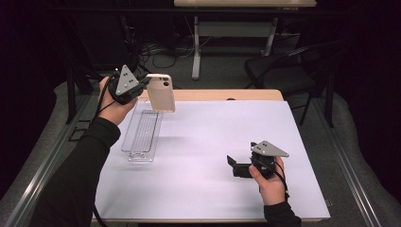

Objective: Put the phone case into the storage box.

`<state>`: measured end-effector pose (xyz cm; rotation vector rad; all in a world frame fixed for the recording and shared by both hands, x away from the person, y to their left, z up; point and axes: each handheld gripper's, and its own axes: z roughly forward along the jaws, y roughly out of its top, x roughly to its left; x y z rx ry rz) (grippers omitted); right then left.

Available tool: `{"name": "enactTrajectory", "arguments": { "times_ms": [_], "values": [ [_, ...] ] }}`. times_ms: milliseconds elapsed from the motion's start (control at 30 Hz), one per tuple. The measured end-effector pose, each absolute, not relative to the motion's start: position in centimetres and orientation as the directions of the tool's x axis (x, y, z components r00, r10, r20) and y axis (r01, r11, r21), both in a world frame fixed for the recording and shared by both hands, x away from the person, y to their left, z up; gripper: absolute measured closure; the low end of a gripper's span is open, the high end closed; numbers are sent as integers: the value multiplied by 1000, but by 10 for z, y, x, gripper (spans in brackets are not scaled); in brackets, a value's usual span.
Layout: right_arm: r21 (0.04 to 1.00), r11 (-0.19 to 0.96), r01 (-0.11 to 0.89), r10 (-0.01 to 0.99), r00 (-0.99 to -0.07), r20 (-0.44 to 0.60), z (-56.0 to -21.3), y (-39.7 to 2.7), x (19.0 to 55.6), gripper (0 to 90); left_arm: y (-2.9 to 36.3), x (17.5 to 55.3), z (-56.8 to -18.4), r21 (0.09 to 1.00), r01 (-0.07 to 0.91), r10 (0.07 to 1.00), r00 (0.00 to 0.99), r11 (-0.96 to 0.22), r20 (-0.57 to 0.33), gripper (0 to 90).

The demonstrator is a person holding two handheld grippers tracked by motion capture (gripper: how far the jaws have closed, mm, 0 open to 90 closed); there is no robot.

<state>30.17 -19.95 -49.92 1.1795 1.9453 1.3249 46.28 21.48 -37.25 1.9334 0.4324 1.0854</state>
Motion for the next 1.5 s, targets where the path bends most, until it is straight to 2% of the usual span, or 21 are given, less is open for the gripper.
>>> {"name": "enactTrajectory", "arguments": {
  "times_ms": [967,1500],
  "values": [
    [915,97,392,912,-402,76,-507,-237,290,0,252,492,-389,815,-41,691,506,-578,515,792],
    [912,82,402,911,-400,94,-510,-238,291,0,259,501,-401,773,-44,672,466,-633,576,793]
  ]
}}
